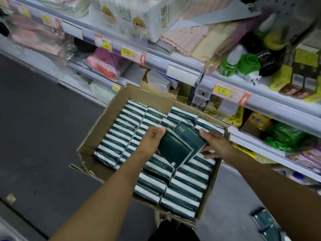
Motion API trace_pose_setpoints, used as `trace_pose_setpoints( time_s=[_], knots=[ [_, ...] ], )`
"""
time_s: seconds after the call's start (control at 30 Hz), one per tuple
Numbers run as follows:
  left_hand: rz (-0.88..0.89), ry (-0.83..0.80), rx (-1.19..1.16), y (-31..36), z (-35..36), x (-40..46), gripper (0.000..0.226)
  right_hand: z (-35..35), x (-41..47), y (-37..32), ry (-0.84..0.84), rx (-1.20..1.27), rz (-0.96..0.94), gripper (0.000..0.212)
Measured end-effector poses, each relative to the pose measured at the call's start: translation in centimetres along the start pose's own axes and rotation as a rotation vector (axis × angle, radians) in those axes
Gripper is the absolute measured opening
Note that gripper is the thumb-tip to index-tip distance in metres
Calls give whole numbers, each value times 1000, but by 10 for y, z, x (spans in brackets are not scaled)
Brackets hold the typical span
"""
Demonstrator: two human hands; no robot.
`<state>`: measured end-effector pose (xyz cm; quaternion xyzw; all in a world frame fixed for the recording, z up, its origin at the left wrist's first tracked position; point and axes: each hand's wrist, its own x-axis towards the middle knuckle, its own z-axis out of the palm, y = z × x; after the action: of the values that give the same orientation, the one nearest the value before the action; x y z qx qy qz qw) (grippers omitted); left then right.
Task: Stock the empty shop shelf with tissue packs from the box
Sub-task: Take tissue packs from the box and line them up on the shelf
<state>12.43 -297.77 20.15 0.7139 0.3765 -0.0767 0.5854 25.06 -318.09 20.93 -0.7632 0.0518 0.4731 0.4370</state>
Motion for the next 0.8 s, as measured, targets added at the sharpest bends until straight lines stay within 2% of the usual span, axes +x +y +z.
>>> trace_pose_setpoints(
  time_s=[0.07,0.1,0.2,0.33,0.43,0.53,0.67,0.8],
  knots=[
    [-7,-157,-28,-6,2,1,40,3,-2,9,20,-40,-31,44],
    [9,-209,62,-10,3,3,47,5,-1,12,47,-62,-40,47],
    [50,-219,312,-9,8,10,64,13,0,13,80,-97,-46,39],
    [-27,-252,132,7,3,1,47,7,-15,5,120,-53,-102,15],
    [-31,-173,-82,18,-10,-19,33,-11,-35,0,160,66,-139,16],
    [-6,-71,-241,32,-20,-40,35,-29,-63,-8,163,193,-202,23],
    [84,21,-292,69,-22,-65,31,-49,-112,-24,229,218,-339,23],
    [240,-4,-256,118,-15,-90,26,-73,-164,-40,293,269,-462,20]
  ],
)
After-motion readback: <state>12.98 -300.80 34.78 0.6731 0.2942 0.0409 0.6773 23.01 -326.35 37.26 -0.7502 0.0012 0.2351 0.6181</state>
